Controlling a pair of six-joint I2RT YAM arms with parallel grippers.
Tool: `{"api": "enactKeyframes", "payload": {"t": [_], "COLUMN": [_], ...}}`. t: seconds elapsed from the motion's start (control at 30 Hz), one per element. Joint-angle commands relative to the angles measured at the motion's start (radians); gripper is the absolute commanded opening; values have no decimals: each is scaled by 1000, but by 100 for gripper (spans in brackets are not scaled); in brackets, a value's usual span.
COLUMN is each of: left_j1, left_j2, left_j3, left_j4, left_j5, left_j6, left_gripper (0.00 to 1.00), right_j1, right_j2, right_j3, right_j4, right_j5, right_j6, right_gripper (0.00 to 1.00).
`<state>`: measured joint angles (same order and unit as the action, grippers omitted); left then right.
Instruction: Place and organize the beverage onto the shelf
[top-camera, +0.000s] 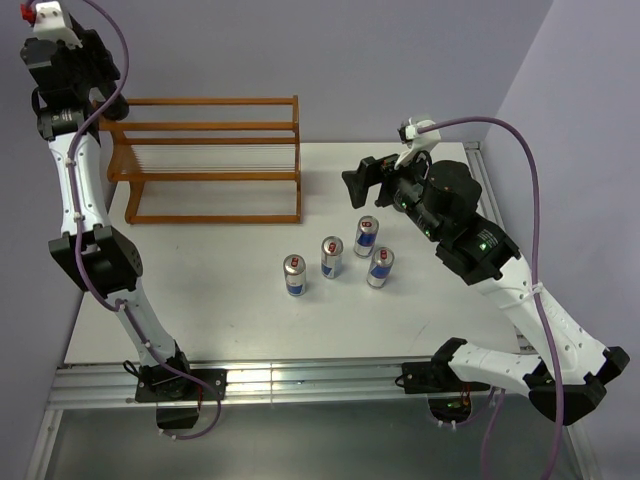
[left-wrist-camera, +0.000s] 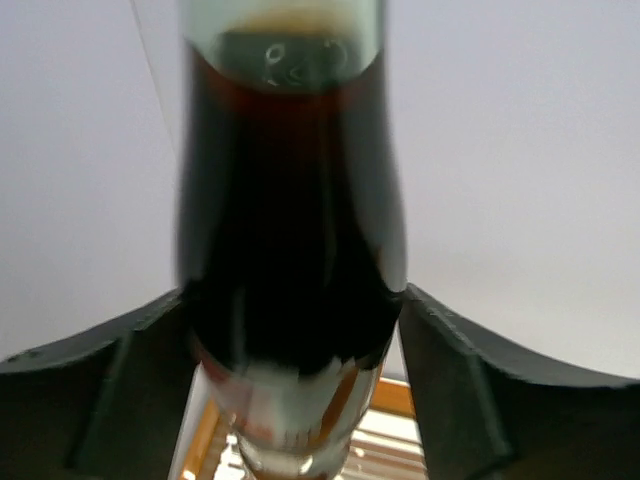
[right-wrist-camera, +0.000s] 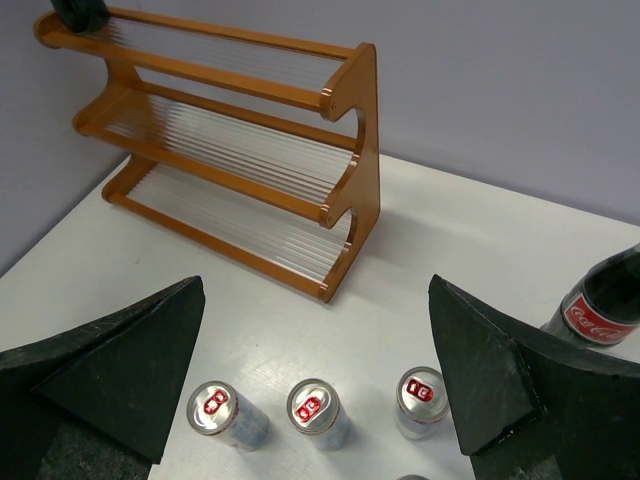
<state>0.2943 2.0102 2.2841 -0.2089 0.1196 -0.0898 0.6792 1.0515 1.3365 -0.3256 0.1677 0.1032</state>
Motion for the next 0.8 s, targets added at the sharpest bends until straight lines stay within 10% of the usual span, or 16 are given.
{"api": "enactKeyframes", "payload": {"t": [0.0, 0.1, 0.77], "left_j1": [-6, -6, -7], "left_j2": [-76, -90, -281], "left_j3": [-11, -21, -41], "left_j4": [88, 83, -6], "left_j5": [11, -14, -86], "left_j6": [10, 9, -41], "left_gripper": [83, 100, 99], "right_j1": [-10, -10, -95], "right_j2": [-8, -7, 126], "right_j3": [13, 15, 167], "right_j4": [16, 10, -194], "right_j5": [-5, -4, 183], "right_j6": [-5, -5, 99], "right_gripper": [100, 100, 100]}}
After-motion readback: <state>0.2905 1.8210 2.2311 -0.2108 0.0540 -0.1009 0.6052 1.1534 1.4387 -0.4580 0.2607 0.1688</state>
